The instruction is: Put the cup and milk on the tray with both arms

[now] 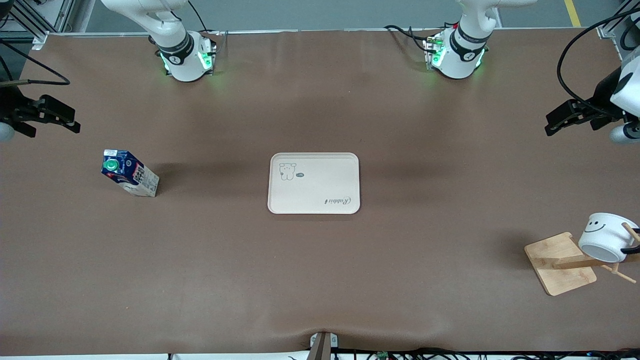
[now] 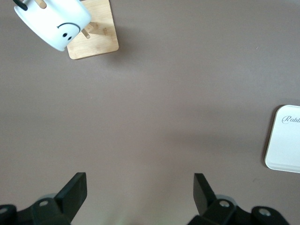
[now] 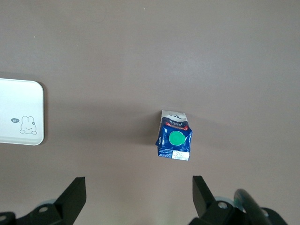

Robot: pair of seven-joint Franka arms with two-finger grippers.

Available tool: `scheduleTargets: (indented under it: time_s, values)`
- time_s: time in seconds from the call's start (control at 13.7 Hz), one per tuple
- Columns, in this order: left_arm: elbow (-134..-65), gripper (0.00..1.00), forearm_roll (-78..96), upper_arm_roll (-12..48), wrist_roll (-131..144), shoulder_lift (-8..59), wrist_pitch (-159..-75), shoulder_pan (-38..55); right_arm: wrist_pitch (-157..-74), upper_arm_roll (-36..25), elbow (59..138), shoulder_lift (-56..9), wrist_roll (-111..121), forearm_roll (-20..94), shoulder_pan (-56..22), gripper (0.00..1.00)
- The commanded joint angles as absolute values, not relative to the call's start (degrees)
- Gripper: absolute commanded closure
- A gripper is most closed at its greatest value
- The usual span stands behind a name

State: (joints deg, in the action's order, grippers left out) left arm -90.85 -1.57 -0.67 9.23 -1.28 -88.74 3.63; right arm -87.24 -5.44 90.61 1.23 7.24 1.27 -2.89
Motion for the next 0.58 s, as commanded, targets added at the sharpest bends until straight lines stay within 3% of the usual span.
scheduleTargets:
  time_s: [0.0,0.51]
  values:
    - [-89.4,0.00,-1.4,-1.1,8.8,-0.5,-88.2,3.3,-86.6,-5.4,89.2,0.5,6.9,0.6,-3.0,0.00]
    - [-86.7,0.00,-7.6,-1.3,8.0,-0.4,-88.2,3.0,-86.6,-5.4,89.1,-0.3,6.6,1.5,-2.2,0.00]
